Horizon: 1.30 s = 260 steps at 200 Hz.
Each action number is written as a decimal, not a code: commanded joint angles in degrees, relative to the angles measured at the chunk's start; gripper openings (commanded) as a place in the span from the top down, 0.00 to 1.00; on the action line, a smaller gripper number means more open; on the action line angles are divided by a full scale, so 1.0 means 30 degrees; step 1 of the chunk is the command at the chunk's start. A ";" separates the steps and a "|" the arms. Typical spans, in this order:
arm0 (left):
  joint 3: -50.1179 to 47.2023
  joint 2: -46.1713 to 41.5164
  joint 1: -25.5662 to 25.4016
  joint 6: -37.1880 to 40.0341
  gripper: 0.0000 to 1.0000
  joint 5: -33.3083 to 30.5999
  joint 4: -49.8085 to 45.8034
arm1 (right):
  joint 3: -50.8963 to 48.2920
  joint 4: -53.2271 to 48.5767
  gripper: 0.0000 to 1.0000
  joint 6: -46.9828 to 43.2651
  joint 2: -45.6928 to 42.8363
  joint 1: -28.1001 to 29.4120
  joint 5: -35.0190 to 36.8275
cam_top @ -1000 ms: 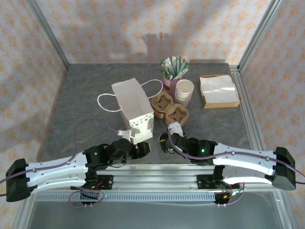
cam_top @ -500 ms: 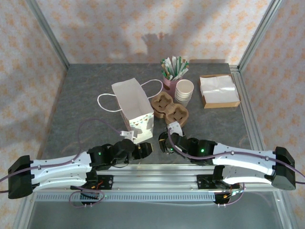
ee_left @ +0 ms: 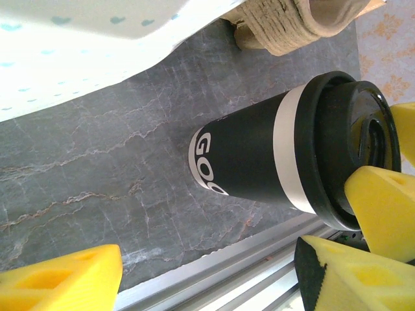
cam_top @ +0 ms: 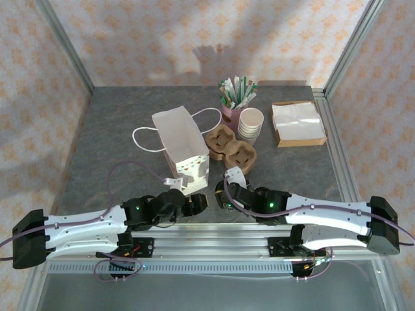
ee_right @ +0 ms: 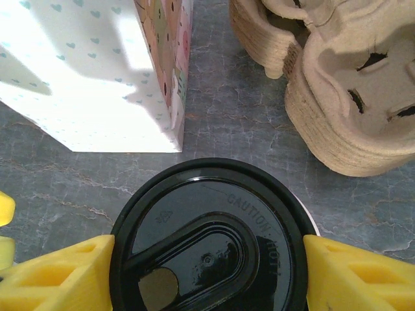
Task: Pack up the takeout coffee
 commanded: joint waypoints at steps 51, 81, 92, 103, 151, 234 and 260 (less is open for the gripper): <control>0.0386 0.0419 -0.0264 -0.0088 0.28 -0.0927 0.0224 | 0.0533 -0.1219 0.32 -0.0184 -0.0325 0.0131 0.1308; 0.0565 0.0624 -0.0249 -0.0061 0.28 -0.0924 0.0228 | 0.0099 -0.0898 0.32 -0.0065 -0.0509 0.0140 0.1156; 0.0663 0.0708 -0.0243 0.0021 0.28 -0.0928 0.0151 | -0.0084 -0.0858 0.31 0.0050 -0.0497 0.0132 0.1171; 0.0762 0.0770 -0.0271 0.0014 0.28 -0.0928 0.0030 | -0.0283 -0.0892 0.31 0.0239 -0.0504 0.0132 0.1206; 0.1115 0.1031 -0.0271 0.0038 0.27 -0.1038 -0.0094 | -0.1045 -0.1505 0.31 0.1352 -0.0648 0.0146 0.0780; 0.1369 0.1283 -0.0272 -0.0333 0.27 -0.1245 -0.0017 | -0.2030 -0.1701 0.31 0.3141 0.0008 0.0135 0.0141; 0.1294 0.1293 -0.0276 -0.0626 0.27 -0.1249 0.0370 | -0.2303 -0.1651 0.32 0.3993 0.0434 0.0136 -0.0448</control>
